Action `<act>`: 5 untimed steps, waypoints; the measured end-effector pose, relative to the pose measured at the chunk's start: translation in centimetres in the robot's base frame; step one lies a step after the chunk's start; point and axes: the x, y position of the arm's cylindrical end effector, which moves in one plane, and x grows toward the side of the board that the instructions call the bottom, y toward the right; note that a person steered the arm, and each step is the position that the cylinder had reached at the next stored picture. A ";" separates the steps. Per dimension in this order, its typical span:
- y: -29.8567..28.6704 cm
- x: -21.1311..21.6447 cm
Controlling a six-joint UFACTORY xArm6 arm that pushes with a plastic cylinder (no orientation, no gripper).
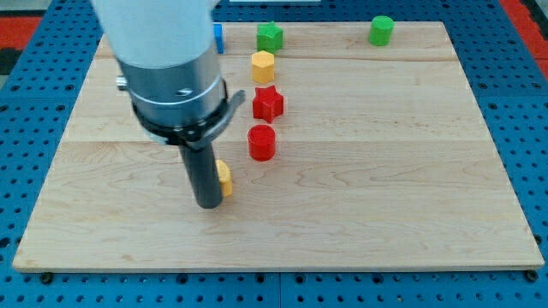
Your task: Place the yellow heart vertically below the red circle
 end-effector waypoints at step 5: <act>-0.1 -1.9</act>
